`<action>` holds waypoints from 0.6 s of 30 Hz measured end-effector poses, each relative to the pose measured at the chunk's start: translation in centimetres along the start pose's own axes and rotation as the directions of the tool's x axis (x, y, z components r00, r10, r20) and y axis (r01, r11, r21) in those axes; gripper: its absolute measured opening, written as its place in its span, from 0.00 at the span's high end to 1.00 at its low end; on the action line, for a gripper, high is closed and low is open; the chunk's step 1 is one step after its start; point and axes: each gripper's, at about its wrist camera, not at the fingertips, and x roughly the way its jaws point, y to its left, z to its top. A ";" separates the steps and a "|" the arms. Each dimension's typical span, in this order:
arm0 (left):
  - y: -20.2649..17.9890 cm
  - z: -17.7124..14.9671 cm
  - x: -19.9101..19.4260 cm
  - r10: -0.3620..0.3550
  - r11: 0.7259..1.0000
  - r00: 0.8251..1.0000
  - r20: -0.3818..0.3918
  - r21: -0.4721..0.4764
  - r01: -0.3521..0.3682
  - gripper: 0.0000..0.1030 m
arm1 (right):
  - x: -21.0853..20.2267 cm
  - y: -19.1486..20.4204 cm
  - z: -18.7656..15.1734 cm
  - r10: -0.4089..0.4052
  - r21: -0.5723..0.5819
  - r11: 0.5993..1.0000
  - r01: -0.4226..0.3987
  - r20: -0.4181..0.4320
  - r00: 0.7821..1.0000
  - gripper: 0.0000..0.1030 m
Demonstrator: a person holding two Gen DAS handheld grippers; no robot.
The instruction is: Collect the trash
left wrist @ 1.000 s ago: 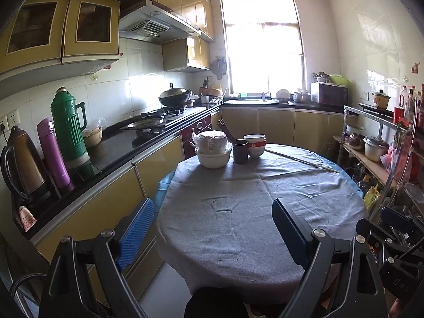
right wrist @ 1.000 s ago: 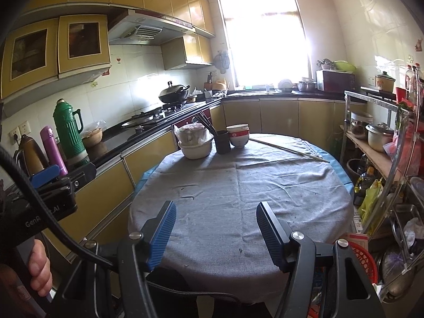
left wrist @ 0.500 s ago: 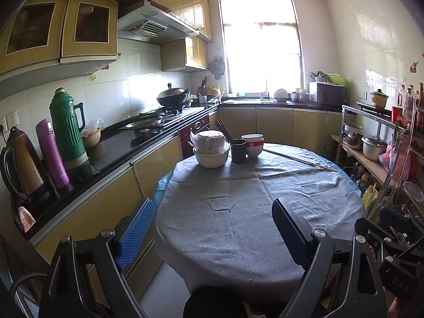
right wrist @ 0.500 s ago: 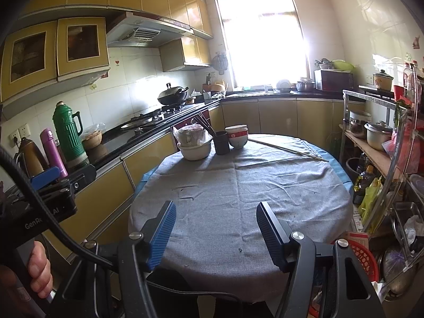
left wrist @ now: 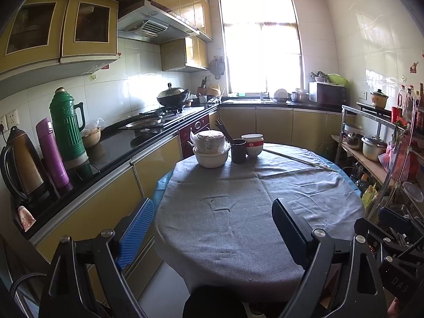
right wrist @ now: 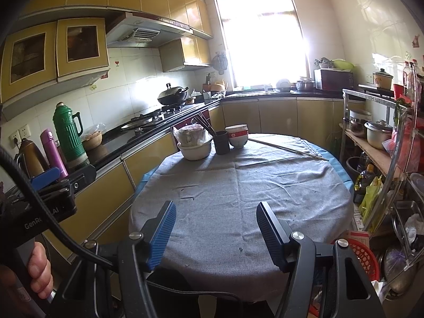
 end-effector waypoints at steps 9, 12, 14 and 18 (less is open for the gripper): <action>0.0 0.0 0.0 0.002 1.000 1.000 -0.001 -0.001 -0.002 0.12 | -0.1 -0.1 0.0 0.002 0.002 1.000 -0.002 -0.002 1.000 0.35; 0.0 0.0 0.0 0.001 1.000 1.000 -0.001 -0.001 -0.001 0.12 | 0.0 -0.1 0.0 0.003 0.001 1.000 -0.003 -0.002 1.000 0.35; 0.0 -0.1 0.0 0.002 1.000 1.000 -0.001 0.000 -0.002 0.12 | 0.0 -0.1 0.0 0.002 0.000 1.000 -0.002 -0.002 1.000 0.35; 0.0 -0.1 0.1 0.004 1.000 1.000 -0.004 0.000 -0.004 0.12 | 0.1 -0.2 0.0 0.004 0.003 1.000 -0.004 -0.003 1.000 0.35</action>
